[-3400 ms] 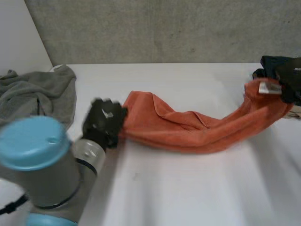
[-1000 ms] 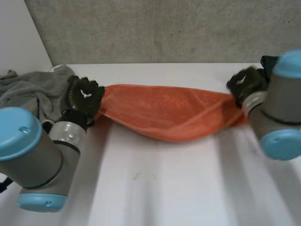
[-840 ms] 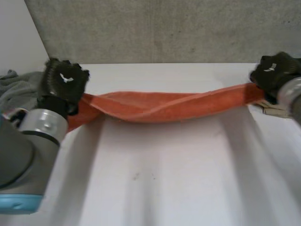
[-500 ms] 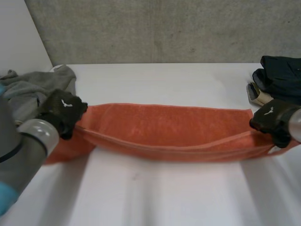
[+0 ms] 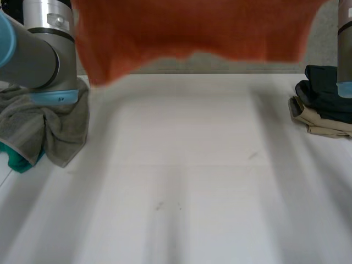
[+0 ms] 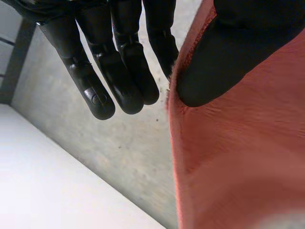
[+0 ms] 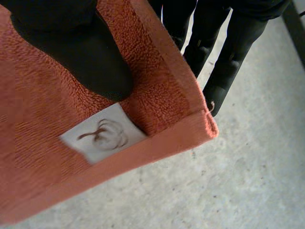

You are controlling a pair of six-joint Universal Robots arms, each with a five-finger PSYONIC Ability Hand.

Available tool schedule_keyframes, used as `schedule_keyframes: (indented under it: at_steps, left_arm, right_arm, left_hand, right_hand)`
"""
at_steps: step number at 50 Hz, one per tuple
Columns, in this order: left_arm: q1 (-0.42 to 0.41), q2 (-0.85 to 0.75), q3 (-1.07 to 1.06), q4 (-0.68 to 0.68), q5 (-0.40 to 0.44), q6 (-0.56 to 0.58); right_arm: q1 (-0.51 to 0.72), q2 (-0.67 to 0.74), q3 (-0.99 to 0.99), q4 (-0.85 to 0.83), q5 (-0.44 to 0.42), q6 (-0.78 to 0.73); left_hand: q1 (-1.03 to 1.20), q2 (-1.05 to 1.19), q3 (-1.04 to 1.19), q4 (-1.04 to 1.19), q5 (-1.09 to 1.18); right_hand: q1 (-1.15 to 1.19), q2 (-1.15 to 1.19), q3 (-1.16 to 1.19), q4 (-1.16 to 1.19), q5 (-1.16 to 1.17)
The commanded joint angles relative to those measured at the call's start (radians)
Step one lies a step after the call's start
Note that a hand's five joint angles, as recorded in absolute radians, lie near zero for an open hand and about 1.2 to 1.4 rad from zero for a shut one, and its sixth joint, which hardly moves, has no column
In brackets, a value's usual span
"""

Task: Fold the laundry.

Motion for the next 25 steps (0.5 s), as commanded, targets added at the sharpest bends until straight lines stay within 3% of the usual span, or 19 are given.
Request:
schedule_keyframes:
  at_steps: [1,11,19,25]
  left_arm:
    - [-0.001,0.057,-0.255,-0.083,-0.006,-0.024]
    - [-0.005,0.057,-0.619,-0.094,-0.002,-0.084]
    - [-0.011,-0.037,-0.761,-0.114,-0.007,-0.104]
    - [-0.011,0.038,-0.835,-0.153,-0.004,-0.11]
  right_arm:
    - [0.001,-0.007,0.107,0.191,-0.011,0.005]
    - [-0.005,0.031,0.34,0.379,-0.018,0.067]
    - [-0.014,0.105,0.426,0.505,-0.044,0.109]
    - [-0.085,0.099,0.454,0.567,-0.054,0.107]
  left_hand:
    - [0.272,0.199,0.202,0.195,0.218]
    - [0.272,0.199,0.202,0.195,0.218]
    - [0.272,0.199,0.202,0.195,0.218]
    - [0.272,0.199,0.202,0.195,0.218]
  right_hand:
    - [0.284,0.22,0.202,0.196,0.233]
    - [0.284,0.22,0.202,0.196,0.233]
    - [0.284,0.22,0.202,0.196,0.233]
    - [0.284,0.22,0.202,0.196,0.233]
